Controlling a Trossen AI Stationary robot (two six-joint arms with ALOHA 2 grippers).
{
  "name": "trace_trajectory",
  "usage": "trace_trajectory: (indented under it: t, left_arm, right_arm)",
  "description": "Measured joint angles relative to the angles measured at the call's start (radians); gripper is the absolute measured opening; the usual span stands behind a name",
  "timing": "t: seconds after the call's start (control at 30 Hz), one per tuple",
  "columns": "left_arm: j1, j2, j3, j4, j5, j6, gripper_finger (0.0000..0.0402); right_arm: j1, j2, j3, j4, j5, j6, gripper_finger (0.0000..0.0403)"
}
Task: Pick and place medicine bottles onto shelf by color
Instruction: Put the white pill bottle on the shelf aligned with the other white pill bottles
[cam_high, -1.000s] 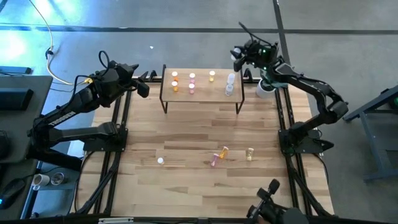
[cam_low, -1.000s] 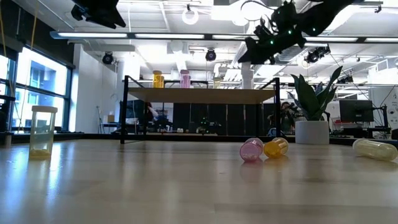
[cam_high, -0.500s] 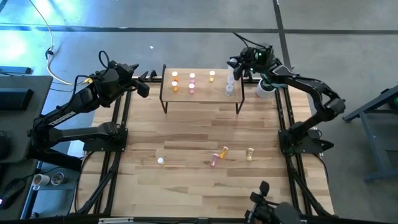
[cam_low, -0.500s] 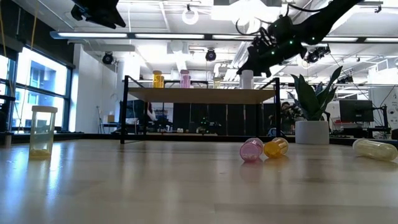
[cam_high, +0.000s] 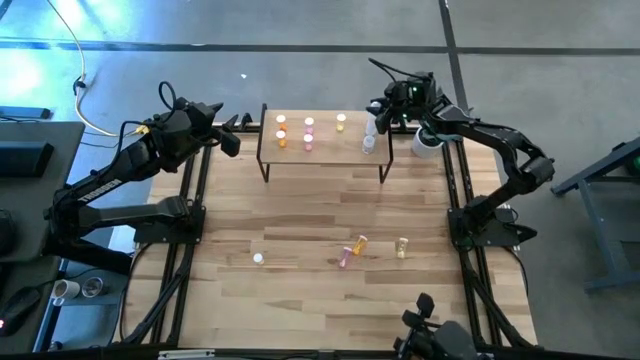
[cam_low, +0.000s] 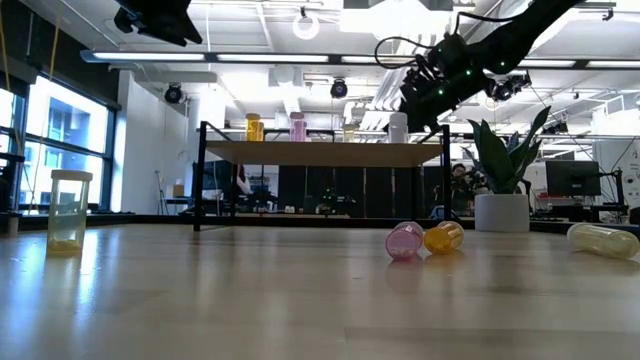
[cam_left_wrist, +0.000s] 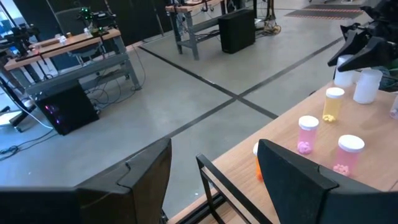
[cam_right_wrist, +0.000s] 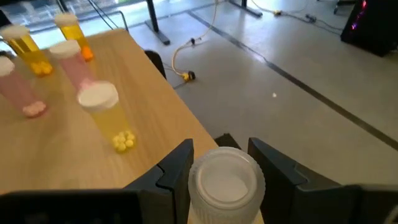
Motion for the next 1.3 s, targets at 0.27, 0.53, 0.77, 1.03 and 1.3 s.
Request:
trace_trajectory:
  t: [0.27, 0.53, 0.77, 1.03, 1.3]
  left_arm:
    - [0.0, 0.0, 0.0, 0.0, 0.0, -0.003, 0.0227]
    - [0.0, 0.0, 0.0, -0.001, 0.0, -0.003, 0.0227]
    - [0.0, 0.0, 0.0, -0.001, 0.001, -0.001, 0.0227]
    - [0.0, 0.0, 0.0, -0.002, 0.001, -0.001, 0.0227]
    - [0.0, 0.0, 0.0, -0.002, 0.002, -0.003, 0.0227]
  right_arm:
    - [0.002, 0.0, 0.0, -0.011, 0.036, 0.025, 0.0122]
    - [0.063, 0.002, 0.0, -0.011, 0.162, 0.027, 0.0122]
    - [0.065, 0.002, 0.0, -0.01, 0.181, 0.037, 0.0122]
    - [0.07, 0.002, 0.0, -0.01, 0.177, 0.027, 0.0122]
    - [0.07, 0.002, 0.0, -0.011, 0.178, 0.024, 0.0124]
